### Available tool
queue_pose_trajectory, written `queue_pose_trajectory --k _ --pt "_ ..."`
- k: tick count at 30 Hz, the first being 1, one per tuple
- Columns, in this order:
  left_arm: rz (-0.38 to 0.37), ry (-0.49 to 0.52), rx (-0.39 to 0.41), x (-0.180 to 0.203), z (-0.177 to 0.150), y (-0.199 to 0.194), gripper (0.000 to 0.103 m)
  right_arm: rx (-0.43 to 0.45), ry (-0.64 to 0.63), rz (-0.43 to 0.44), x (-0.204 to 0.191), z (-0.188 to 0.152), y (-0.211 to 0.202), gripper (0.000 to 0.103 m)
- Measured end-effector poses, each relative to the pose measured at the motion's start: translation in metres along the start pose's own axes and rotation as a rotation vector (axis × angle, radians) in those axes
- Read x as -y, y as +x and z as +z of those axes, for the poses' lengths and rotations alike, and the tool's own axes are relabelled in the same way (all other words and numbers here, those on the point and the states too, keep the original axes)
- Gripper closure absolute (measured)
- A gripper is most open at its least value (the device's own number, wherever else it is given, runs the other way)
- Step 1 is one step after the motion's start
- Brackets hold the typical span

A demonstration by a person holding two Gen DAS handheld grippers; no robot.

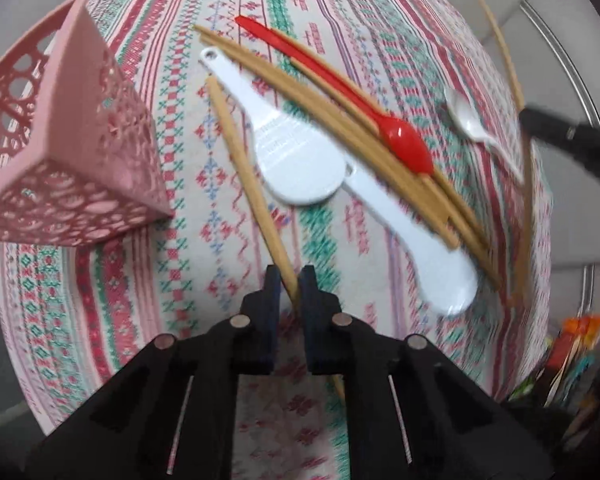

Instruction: Organize utensils

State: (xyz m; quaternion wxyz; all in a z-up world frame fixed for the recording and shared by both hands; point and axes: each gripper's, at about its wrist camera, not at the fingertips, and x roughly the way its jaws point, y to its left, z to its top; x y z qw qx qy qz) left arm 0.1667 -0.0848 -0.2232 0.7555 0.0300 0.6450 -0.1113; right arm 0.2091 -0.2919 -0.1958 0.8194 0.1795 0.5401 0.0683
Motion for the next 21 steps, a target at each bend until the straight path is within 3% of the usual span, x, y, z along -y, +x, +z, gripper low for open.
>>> queue_pose_trajectory --k 8,11,13,21 --pt "0.028 0.236 -0.119 -0.01 -0.044 -0.011 0.093 -0.038 0.046 0.082 0.006 -0.015 -0.013 0.096" --pt "0.055 0.256 -0.071 -0.008 -0.057 -0.025 0.093 -0.041 0.044 0.089 0.005 -0.019 -0.016 0.096" --pt "0.071 0.25 -0.021 -0.009 -0.052 -0.036 0.082 -0.04 0.041 0.09 0.005 -0.019 -0.017 0.096" --pt "0.201 0.198 0.057 -0.003 -0.004 -0.024 0.08 -0.047 0.037 0.092 0.002 -0.02 -0.016 0.096"
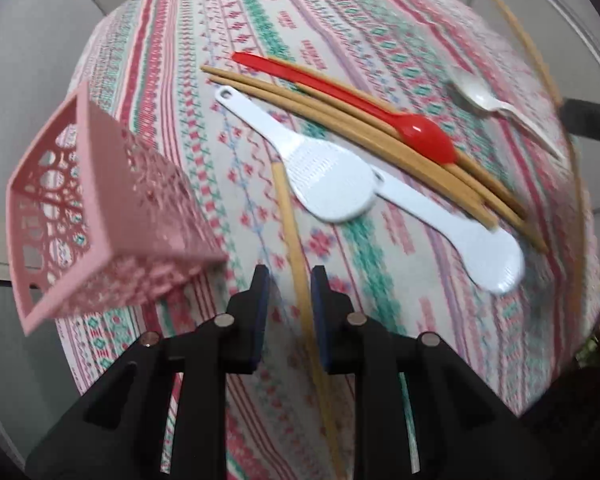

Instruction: Organize utensils

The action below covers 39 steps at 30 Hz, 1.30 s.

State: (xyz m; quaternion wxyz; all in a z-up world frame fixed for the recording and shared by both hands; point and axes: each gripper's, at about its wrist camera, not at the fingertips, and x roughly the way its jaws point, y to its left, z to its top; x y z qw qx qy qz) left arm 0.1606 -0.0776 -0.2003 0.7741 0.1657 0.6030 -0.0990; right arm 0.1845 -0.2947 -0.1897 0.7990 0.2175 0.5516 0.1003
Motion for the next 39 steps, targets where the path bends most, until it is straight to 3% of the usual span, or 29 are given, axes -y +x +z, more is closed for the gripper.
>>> queue_pose_trajectory --k 5,7,11,20,28,33,39 --pt "0.049 -0.024 0.056 0.004 0.004 0.024 0.08 0.007 -0.014 -0.002 -0.005 -0.001 -0.003 0.096" --pt "0.014 -0.053 0.048 0.002 0.005 0.026 0.094 0.008 -0.017 -0.001 -0.007 -0.002 -0.004 0.096" --pt "0.034 -0.035 0.044 0.007 0.011 0.03 0.095 0.024 -0.025 -0.009 -0.011 -0.004 -0.008 0.096" --pt "-0.055 -0.016 0.213 0.014 -0.025 -0.043 0.095 0.11 -0.052 0.013 -0.027 -0.009 -0.028 0.096" --pt "-0.233 -0.094 0.435 -0.018 -0.031 -0.111 0.095 0.215 -0.097 0.035 -0.055 -0.011 -0.048 0.096" --pt "-0.276 -0.134 0.611 -0.043 -0.031 -0.164 0.095 0.277 -0.126 0.054 -0.077 -0.011 -0.058 0.096" --pt "-0.259 -0.241 0.848 -0.086 -0.034 -0.199 0.095 0.33 -0.162 0.084 -0.102 -0.006 -0.059 0.095"
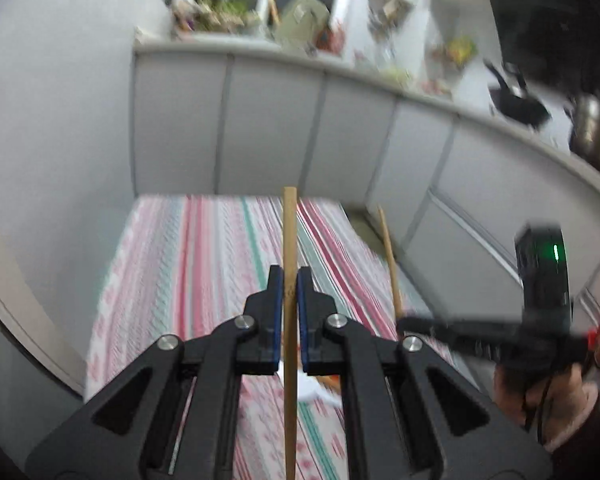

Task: Organize utensils
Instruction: 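Lift the chopstick and lower it into the pink holder with the right gripper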

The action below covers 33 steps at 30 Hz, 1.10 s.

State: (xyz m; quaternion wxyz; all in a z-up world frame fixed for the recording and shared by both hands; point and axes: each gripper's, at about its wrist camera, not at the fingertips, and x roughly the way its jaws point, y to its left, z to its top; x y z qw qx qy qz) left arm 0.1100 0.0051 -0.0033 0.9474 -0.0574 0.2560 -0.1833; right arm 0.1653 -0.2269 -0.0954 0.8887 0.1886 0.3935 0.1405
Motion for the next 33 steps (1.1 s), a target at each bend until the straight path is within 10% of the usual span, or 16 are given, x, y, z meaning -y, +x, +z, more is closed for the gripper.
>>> queue_pose_trajectory --k 16,33 --pt "0.157 -0.084 0.337 -0.056 0.01 0.03 0.095 0.035 -0.034 0.016 -0.033 0.004 0.026 0.095" --pt "0.183 -0.015 0.244 -0.062 -0.019 0.057 0.095 0.094 -0.055 0.006 -0.049 0.011 0.047 0.095"
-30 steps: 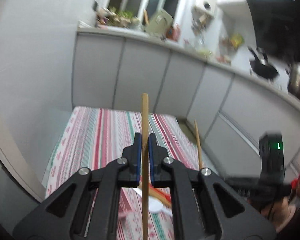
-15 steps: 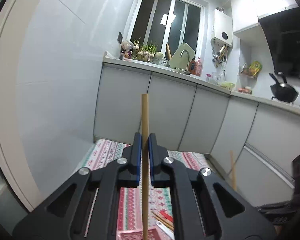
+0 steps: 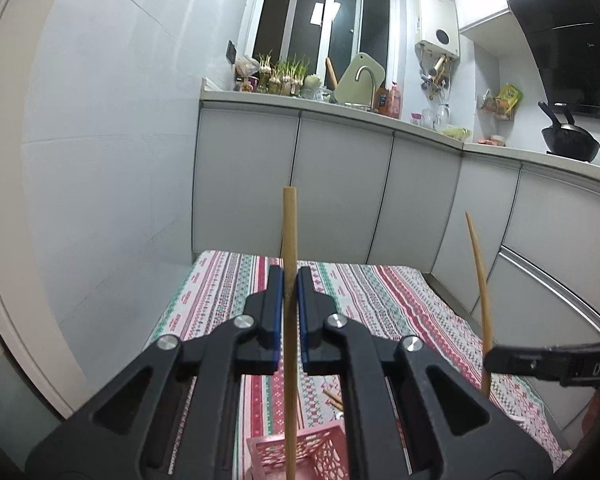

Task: Organize utensils
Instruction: 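Lift the chopstick and lower it into the pink holder with the right gripper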

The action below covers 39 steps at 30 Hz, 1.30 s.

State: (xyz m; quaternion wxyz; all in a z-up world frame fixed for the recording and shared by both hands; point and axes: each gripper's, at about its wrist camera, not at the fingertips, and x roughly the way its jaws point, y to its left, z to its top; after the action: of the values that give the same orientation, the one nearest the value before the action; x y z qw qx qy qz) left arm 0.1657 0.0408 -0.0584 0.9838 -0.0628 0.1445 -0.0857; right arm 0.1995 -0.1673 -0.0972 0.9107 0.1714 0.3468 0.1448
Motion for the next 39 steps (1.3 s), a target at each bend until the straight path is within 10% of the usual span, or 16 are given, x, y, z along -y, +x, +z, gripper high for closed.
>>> queue_pose_trajectory --k 27,39 --pt "0.054 -0.025 -0.005 -0.012 -0.008 0.01 0.095 0.23 0.009 0.069 -0.045 0.004 0.043 0.095" --pt "-0.015 -0.023 -0.107 -0.018 -0.02 0.006 0.095 0.147 -0.044 0.03 -0.046 -0.012 0.072 0.095"
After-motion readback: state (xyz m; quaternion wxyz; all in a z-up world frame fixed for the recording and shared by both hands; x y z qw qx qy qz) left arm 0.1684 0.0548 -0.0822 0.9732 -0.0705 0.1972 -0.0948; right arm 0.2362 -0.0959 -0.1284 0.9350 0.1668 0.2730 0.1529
